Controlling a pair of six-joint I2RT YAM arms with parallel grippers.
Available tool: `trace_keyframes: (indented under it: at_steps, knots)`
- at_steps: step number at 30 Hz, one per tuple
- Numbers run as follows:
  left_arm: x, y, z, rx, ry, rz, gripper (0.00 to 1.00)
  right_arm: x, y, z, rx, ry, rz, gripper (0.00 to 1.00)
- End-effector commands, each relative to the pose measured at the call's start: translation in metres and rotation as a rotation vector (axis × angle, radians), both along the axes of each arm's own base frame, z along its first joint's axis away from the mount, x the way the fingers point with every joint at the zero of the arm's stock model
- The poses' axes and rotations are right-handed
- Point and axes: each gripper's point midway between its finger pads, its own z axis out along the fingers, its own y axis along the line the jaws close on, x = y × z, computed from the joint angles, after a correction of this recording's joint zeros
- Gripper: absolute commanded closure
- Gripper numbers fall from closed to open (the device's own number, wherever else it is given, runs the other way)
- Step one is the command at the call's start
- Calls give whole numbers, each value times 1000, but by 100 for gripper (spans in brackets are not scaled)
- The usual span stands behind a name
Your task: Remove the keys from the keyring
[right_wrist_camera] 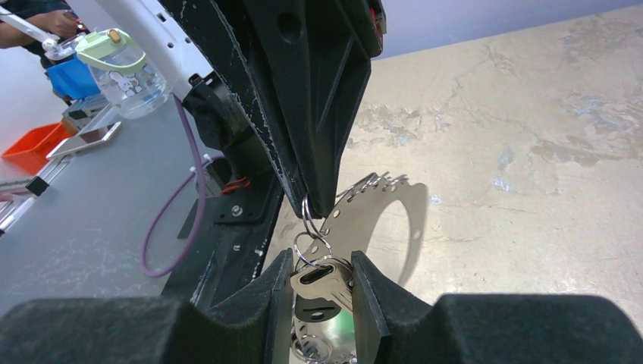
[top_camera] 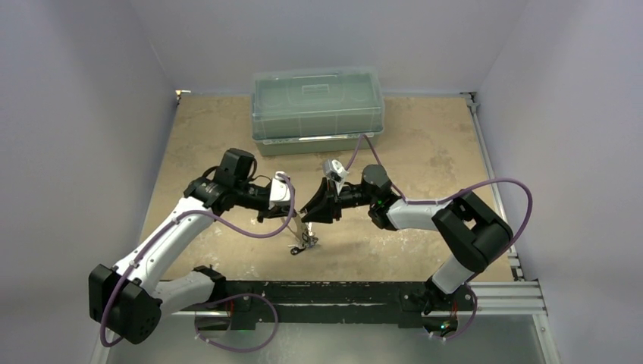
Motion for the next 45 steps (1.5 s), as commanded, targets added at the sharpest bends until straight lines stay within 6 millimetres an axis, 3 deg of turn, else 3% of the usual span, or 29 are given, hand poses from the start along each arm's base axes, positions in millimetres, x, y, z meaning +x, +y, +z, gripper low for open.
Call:
trace_keyframes:
  at_steps: [1, 7, 14, 22, 30, 45]
  knots:
    - [-1, 2, 0, -2, -23, -23, 100, 6, 1, 28, 57, -85, -8, 100]
    - [-5, 7, -12, 49, 8, -46, 100, 4, 0, 33, 65, -98, 14, 100]
    - [9, 5, -12, 60, 81, 55, 100, -1, -3, 34, 71, -116, 34, 100]
    - [14, 0, -9, 54, 230, 165, 100, 21, -3, 30, 14, -175, -15, 100]
    - [19, -7, 3, 40, 282, 173, 100, 29, -4, 22, -95, -292, 27, 100]
    - [27, -11, 9, 35, 438, 312, 100, 46, -31, 10, -206, -325, -13, 100]
